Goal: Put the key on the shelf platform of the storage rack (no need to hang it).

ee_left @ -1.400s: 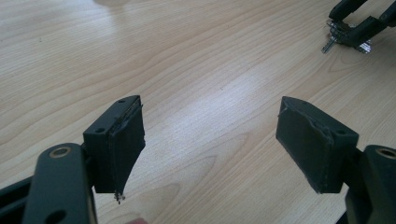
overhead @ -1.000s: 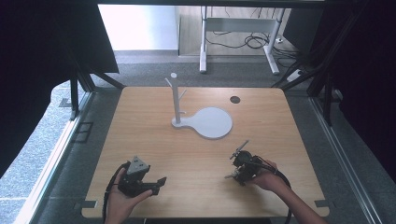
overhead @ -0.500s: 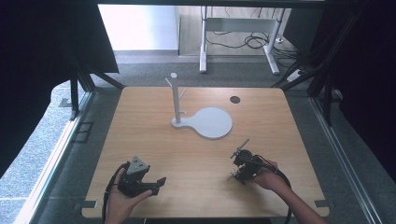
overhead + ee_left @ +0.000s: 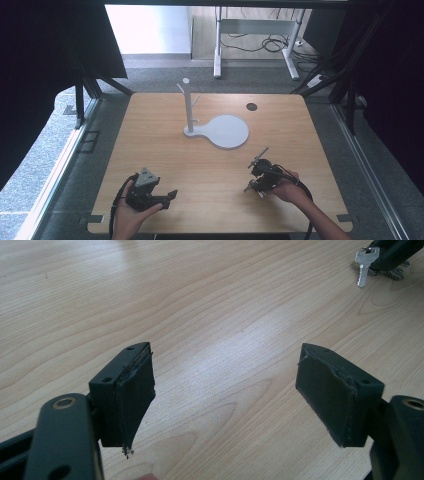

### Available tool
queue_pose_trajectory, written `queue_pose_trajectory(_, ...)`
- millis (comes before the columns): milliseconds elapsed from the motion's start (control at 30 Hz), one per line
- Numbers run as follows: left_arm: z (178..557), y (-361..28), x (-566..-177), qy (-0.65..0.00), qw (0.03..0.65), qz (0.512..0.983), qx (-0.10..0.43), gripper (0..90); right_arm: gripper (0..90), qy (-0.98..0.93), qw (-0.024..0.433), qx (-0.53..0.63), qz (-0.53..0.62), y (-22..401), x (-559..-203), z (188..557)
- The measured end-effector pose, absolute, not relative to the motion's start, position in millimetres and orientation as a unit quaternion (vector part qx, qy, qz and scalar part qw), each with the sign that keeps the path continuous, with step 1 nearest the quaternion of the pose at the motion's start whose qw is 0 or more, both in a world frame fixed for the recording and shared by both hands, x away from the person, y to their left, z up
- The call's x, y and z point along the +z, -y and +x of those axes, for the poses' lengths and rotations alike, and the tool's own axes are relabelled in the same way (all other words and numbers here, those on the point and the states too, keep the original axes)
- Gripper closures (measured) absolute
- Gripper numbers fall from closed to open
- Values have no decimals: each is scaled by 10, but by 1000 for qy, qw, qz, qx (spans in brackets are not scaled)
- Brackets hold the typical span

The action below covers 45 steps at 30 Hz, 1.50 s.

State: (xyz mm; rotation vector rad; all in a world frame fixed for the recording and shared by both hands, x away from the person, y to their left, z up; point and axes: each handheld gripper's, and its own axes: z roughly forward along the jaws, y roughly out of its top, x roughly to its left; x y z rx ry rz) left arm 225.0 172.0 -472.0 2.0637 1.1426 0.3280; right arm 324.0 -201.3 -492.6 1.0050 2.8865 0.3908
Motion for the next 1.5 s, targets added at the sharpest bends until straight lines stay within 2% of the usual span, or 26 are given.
queue_pose_trajectory(133, 2252, -1718, -4724, -445, 372, 805, 128, 239, 864, -936, 31, 135, 324, 2031, -4860, 3242)
queue_pose_trajectory(233, 2249, -1723, -4719, -445, 371, 805, 127, 238, 878, -938, 28, 124, 324, 2032, -4907, 3243)
queue_pose_trajectory(300, 2248, -1730, -4718, -445, 372, 805, 128, 238, 854, -939, 28, 119, 322, 2031, -4943, 3240)
queue_pose_trajectory(500, 2250, -1734, -4720, -446, 371, 804, 128, 238, 704, -939, 37, 137, 312, 2030, -4887, 3256)
queue_pose_trajectory(767, 2253, -1737, -4728, -446, 371, 805, 126, 238, 675, -944, 35, 119, 305, 2008, -4955, 3272)
queue_pose_trajectory(900, 2247, -1742, -4718, -446, 371, 805, 126, 238, 605, -946, 40, 116, 301, 2003, -4971, 3277)
queue_pose_trajectory(1033, 2248, -1733, -4722, -445, 373, 804, 127, 238, 593, -949, 46, 104, 293, 1977, -4978, 3257)
queue_pose_trajectory(1167, 2250, -1730, -4726, -445, 372, 805, 126, 238, 631, -953, 49, 102, 283, 1961, -4993, 3240)
queue_pose_trajectory(1200, 2250, -1730, -4727, -445, 372, 805, 126, 238, 665, -952, 49, 100, 284, 1962, -4996, 3237)
queue_pose_trajectory(1500, 2251, -1735, -4730, -446, 371, 805, 126, 239, 675, -951, 46, 102, 288, 1973, -4995, 3240)
